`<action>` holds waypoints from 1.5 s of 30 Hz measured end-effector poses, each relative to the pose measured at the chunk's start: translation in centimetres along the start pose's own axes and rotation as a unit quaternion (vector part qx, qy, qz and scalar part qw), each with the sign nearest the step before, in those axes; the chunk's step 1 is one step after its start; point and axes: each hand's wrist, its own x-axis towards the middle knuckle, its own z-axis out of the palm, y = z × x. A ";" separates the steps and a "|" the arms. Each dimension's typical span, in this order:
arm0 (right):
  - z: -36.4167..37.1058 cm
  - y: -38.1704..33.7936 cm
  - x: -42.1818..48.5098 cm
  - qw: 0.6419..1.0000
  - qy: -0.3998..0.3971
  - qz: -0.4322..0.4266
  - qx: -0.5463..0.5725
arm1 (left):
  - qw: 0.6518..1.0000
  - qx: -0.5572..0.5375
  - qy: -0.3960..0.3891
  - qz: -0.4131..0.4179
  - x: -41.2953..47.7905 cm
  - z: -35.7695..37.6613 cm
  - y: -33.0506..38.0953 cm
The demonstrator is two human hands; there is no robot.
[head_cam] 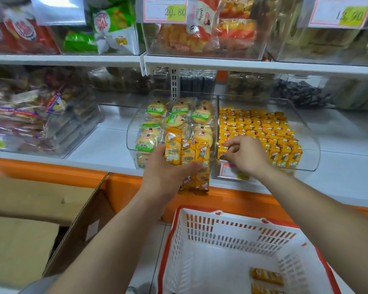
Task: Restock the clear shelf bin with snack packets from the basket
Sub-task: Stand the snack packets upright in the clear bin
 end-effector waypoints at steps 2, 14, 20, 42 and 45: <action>-0.3 0.0 -0.1 1.000 -0.009 0.009 -0.001 | 1.000 0.006 0.002 -0.004 0.0 0.2 0.0; -5.8 -1.9 -9.0 0.948 -0.154 -0.015 0.277 | 0.994 -0.052 -0.085 -0.055 -1.1 3.1 -0.3; -5.9 -2.5 -10.0 0.939 -0.146 0.023 0.312 | 0.990 -0.056 -0.122 -0.046 -2.0 4.6 -0.2; -3.9 1.2 -0.3 0.997 0.066 -0.033 0.007 | 0.990 -0.071 -0.100 -0.073 -1.2 2.0 -0.2; -2.7 1.0 0.2 0.996 0.053 -0.030 -0.064 | 0.991 -0.061 -0.100 -0.064 -1.2 1.6 -0.3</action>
